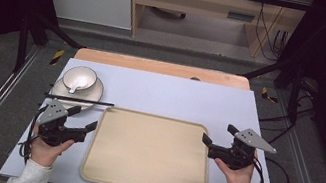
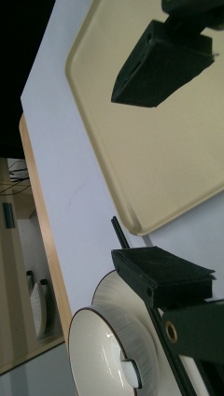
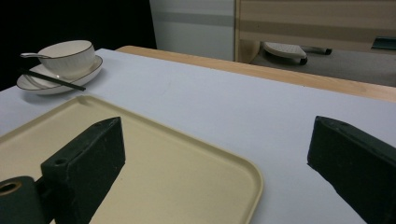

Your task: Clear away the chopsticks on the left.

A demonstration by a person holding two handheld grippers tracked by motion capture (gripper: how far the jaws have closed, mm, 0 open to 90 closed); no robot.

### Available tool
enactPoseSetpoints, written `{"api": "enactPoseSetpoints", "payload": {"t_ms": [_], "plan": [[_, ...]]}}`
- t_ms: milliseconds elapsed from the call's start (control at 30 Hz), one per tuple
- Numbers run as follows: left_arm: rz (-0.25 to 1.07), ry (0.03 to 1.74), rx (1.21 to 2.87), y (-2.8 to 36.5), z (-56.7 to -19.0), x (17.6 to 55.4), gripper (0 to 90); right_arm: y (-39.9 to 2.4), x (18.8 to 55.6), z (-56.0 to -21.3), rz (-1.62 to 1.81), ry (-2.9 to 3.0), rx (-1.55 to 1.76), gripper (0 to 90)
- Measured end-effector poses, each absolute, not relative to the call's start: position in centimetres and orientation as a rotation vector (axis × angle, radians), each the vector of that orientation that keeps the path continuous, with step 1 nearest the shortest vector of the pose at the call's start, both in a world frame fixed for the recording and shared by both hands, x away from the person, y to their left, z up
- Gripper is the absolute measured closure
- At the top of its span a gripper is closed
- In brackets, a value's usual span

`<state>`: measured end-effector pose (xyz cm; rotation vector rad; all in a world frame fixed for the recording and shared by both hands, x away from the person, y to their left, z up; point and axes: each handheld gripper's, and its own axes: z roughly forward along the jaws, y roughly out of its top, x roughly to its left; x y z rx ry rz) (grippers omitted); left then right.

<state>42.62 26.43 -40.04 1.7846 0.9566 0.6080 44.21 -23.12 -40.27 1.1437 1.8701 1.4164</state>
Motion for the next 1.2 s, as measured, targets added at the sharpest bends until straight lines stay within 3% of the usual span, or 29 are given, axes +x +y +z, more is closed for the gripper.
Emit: {"api": "enactPoseSetpoints", "payload": {"t_ms": [667,1200], "plan": [[0.613,0.964,1.856,29.9,-40.5,44.2,22.6,-22.3,44.1,-40.1,1.385,1.894,1.136,4.4],[0.669,1.075,1.925,33.1,-42.1,47.6,24.8,-21.7,44.3,-40.1,1.367,1.915,1.145,4.8]]}}
